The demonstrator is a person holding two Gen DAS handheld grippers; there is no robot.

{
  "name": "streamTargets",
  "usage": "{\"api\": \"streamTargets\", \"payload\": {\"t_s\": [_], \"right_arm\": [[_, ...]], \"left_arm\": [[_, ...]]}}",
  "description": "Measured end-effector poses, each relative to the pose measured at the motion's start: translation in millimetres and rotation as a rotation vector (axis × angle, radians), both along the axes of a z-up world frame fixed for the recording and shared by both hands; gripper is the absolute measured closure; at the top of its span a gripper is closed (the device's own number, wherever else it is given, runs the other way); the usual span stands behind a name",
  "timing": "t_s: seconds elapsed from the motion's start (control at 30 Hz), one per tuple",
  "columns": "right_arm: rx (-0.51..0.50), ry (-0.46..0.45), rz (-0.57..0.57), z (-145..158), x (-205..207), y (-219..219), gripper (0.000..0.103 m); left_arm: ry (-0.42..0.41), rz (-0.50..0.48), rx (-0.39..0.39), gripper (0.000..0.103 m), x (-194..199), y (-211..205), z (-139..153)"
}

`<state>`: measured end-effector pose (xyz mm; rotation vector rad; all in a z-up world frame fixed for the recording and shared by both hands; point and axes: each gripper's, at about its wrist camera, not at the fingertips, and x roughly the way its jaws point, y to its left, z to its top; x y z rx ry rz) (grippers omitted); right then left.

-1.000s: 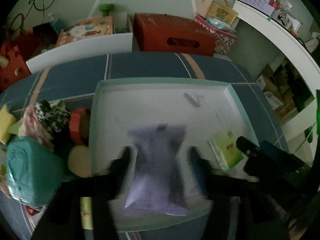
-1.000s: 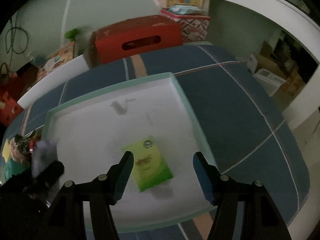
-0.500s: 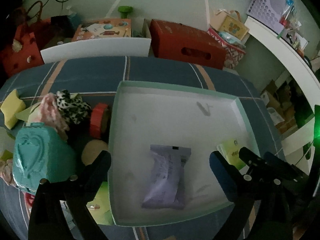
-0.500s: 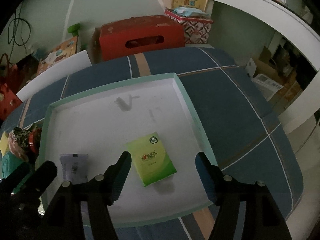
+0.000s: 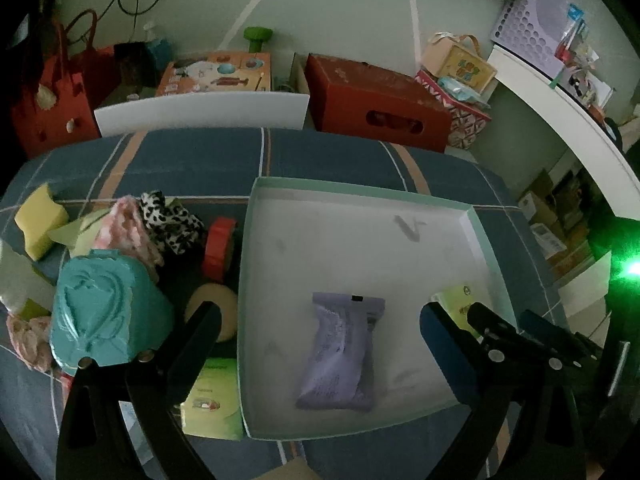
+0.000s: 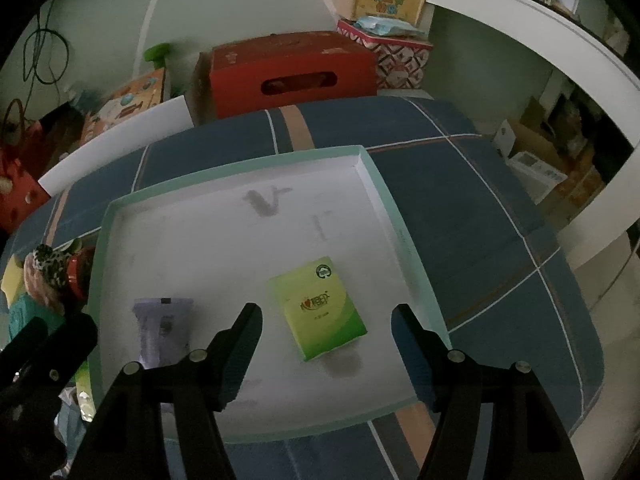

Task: Organize soft objects
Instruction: 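Withdraw both tools from the tray back toward the cluttered items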

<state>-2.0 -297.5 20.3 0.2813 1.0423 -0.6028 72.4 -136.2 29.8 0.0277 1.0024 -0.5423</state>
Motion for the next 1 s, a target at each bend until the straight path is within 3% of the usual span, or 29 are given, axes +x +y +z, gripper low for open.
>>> {"api": "streamTargets", "payload": {"t_s": [0.2,0.53,0.77,1.0], "right_arm": [[-0.002,-0.003,0.0,-0.2,0.7,1.0,0.019],[-0.017,-0.017,0.035,6.6,2.8,13.5,0.018],[-0.019,-0.034,0.09,12.4,7.4,32.8,0.018],[0.002,-0.048,0.18,14.8,14.3,62.4,0.018]], "left_arm": [[-0.025,0.01,-0.004,0.003,-2.5,5.3,8.5],[-0.044,0.065,-0.03,0.003,-4.9,30.3,22.9],[-0.102,0.167,-0.066,0.003,-5.4,66.6,41.1],[-0.1,0.296,-0.092,0.003,-0.3,115.3,47.5]]}}
